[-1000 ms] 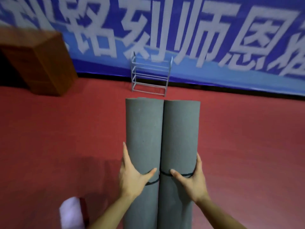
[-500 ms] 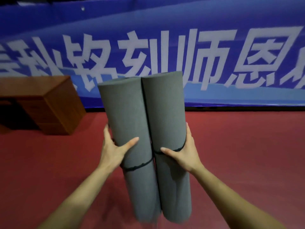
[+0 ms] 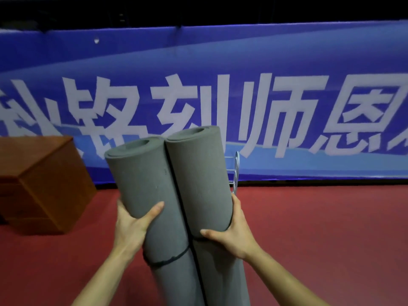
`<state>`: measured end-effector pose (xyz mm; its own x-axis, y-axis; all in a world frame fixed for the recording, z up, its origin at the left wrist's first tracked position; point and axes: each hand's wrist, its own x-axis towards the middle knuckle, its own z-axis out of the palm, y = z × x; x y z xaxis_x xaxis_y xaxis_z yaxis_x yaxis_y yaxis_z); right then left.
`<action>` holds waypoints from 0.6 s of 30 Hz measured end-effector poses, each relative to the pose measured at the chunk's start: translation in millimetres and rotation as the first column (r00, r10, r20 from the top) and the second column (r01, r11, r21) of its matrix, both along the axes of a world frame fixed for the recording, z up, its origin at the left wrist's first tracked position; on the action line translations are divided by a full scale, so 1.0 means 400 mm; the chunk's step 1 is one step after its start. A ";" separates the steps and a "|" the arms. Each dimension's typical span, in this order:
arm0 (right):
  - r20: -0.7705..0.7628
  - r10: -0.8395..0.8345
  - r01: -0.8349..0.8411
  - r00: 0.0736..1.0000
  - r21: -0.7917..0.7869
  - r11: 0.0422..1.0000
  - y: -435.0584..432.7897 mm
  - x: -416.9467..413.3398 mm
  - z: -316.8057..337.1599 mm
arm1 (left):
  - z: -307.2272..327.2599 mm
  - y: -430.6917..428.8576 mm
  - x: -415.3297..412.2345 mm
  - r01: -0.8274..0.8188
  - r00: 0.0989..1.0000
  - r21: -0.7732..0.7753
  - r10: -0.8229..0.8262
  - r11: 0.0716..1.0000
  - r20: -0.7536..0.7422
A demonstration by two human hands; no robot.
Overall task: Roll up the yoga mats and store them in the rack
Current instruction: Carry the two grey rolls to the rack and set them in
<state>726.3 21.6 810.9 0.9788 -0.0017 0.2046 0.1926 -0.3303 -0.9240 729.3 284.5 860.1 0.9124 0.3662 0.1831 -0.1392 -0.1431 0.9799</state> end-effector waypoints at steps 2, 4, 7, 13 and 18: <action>-0.025 -0.027 0.029 0.999 0.070 0.997 0.008 0.118 0.015 | 0.007 0.001 0.115 0.028 1.000 0.000 -0.028 1.000 -0.001; -0.039 -0.088 0.092 0.995 0.112 0.989 0.009 0.229 0.034 | 0.017 -0.007 0.230 0.063 0.998 -0.005 -0.063 0.998 0.000; -0.025 -0.140 0.142 0.990 0.127 0.982 0.008 0.390 0.055 | 0.022 -0.024 0.412 0.122 0.992 -0.002 -0.122 0.992 0.013; 0.000 -0.261 0.261 0.965 0.037 0.965 -0.056 0.790 0.100 | 0.013 -0.074 0.828 0.217 0.975 0.014 -0.217 0.976 0.035; 0.048 -0.278 0.277 0.959 0.019 0.961 -0.081 1.128 0.125 | 0.034 -0.101 1.172 0.240 0.968 0.098 -0.245 0.966 0.053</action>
